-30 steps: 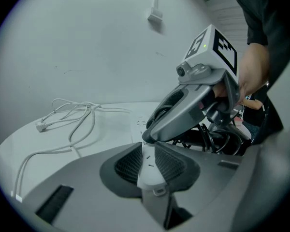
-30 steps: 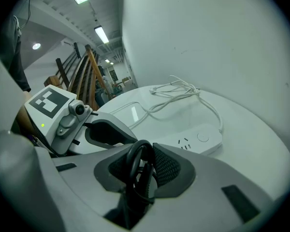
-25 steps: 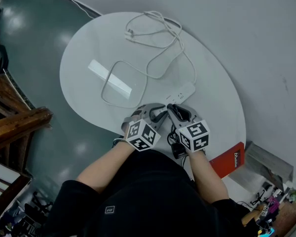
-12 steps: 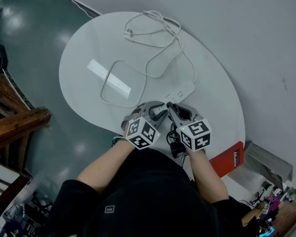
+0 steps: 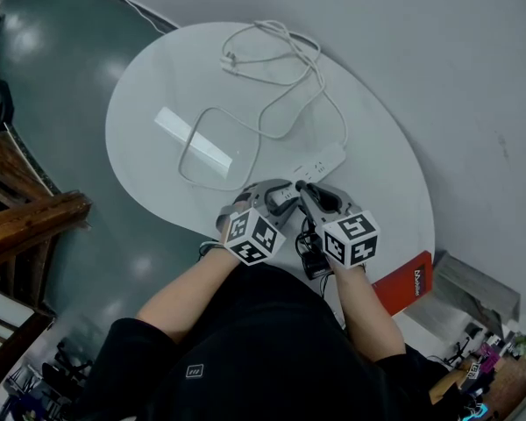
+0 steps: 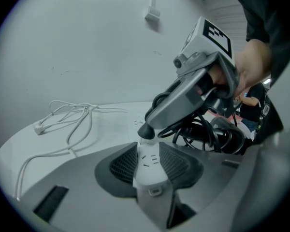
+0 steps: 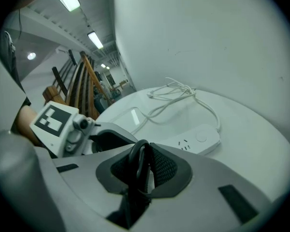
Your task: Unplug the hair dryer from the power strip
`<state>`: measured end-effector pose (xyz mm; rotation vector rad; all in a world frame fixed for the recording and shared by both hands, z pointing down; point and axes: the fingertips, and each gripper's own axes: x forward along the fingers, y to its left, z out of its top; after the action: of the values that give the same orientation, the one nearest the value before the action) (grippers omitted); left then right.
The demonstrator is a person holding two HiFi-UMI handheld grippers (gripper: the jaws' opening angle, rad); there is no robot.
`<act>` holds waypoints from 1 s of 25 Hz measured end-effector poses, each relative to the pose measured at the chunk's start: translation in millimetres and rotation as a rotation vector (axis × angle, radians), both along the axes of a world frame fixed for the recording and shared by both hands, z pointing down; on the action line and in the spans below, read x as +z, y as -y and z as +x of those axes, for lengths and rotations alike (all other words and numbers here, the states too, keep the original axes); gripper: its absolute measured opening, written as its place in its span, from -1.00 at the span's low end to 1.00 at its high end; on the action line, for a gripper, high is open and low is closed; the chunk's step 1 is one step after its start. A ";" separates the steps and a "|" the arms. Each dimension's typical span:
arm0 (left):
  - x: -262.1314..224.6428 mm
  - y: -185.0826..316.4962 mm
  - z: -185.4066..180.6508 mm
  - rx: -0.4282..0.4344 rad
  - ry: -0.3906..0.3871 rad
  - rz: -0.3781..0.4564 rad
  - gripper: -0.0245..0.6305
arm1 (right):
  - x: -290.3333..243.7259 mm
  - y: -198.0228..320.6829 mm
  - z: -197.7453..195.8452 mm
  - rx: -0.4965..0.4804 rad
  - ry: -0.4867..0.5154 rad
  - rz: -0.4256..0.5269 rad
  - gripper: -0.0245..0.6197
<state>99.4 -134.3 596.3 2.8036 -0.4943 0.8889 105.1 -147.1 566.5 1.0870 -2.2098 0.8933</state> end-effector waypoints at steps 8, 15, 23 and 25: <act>-3.7 5.0 -1.2 -0.046 -0.060 -0.066 -0.48 | -27.4 -6.8 2.5 0.054 0.052 0.058 -0.70; -4.5 1.6 -2.5 -0.027 -0.059 -0.117 -0.45 | -25.5 -15.3 79.7 0.302 0.059 0.064 -0.69; -36.5 -4.1 10.1 -0.005 -0.099 -0.078 -0.46 | 15.5 -30.6 164.5 0.597 0.124 -0.025 -0.69; -53.9 -5.1 14.4 -0.014 -0.124 -0.047 -0.47 | 21.2 -33.7 175.1 0.637 0.153 -0.029 -0.69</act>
<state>113.8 -129.2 542.4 2.7875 -0.4672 0.7095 280.1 -113.4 587.7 1.8071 -1.9699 1.2941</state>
